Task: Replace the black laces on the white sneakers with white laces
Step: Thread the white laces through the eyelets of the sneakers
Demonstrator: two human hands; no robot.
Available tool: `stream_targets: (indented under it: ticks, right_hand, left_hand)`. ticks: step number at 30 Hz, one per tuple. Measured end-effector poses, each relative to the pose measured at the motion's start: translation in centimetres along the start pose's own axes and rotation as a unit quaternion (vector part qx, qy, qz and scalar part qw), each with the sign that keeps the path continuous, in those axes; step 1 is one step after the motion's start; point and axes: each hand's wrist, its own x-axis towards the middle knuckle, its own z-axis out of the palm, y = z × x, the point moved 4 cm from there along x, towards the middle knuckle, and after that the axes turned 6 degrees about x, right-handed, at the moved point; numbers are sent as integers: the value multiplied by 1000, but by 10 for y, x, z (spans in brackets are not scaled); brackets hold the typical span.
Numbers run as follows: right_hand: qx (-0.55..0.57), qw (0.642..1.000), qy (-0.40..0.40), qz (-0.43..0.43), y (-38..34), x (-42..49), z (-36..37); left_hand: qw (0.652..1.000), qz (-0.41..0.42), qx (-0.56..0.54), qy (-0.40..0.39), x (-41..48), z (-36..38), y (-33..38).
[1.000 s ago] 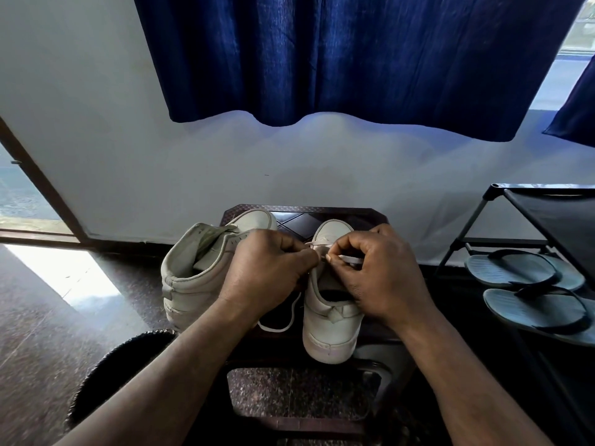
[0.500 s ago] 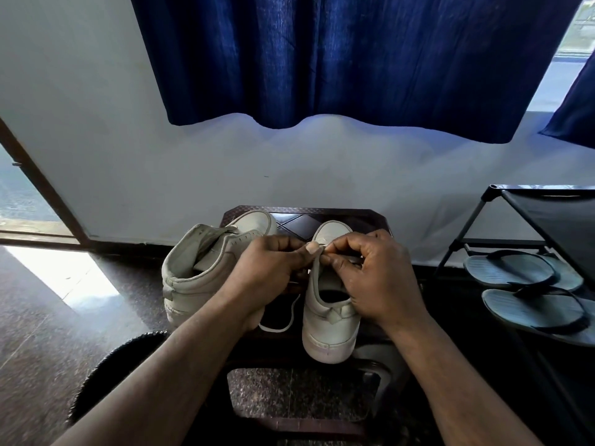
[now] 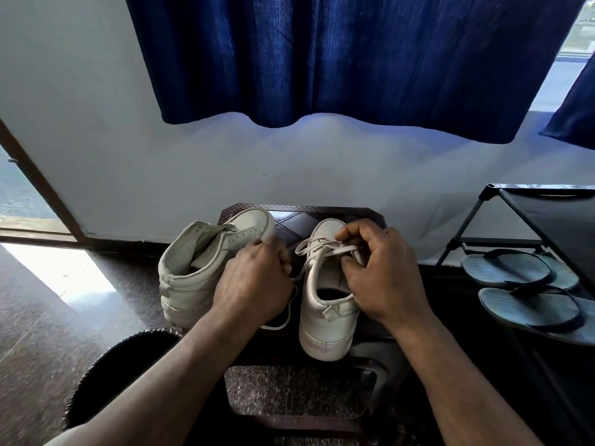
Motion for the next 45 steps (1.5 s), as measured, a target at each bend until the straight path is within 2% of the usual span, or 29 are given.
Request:
stream_targets:
  ticks: [3,6,9,10,12,13,15,19,21,23,28,35,39,42,45]
  right_hand:
    - [15,1000,9,-13,-1,1,1]
    - [34,999,16,7,1,0,2]
    - [50,998,18,41,5,-1,2]
    - [49,997,20,48,6,-1,2]
    - [45,997,29,63,7,-1,1]
    - [44,996,34,70,8,-1,0]
    - [49,995,35,77,8,-2,0]
    - [54,995,30,73,9,-1,2]
    - [55,996,27,64,9,0,4]
    - [61,997,19,50,8,0,5]
    - [71,996,-25,44,6,1,6]
    - [27,999,12,22,9,1,8]
    - [30,999,14,-8,9,4,2]
    - [146,988,37,11,6,9,-12]
    - [341,935,70,73,7,12,-24]
  left_hand:
    - [990,53,-123,31,3,-5,11]
    - [979,51,-194,-24,4,1,19]
    - [970,16,-238,-55,4,7,20]
    - [978,13,-200,-51,5,7,17]
    - [998,19,-20,-52,5,4,10]
    - [996,20,55,-63,3,5,6]
    - [993,29,85,-78,-1,7,4]
    - [995,48,-92,0,7,-1,6]
    - [981,62,-182,-24,10,0,8]
    - [970,70,-224,-58,8,4,12]
    - [939,26,-328,-100,9,6,16]
    - [961,-16,-262,-90,11,8,12]
    - [991,-10,-107,-82,11,8,4]
    - [996,-5,-46,-79,11,6,0]
    - [997,3,51,-66,9,1,-5]
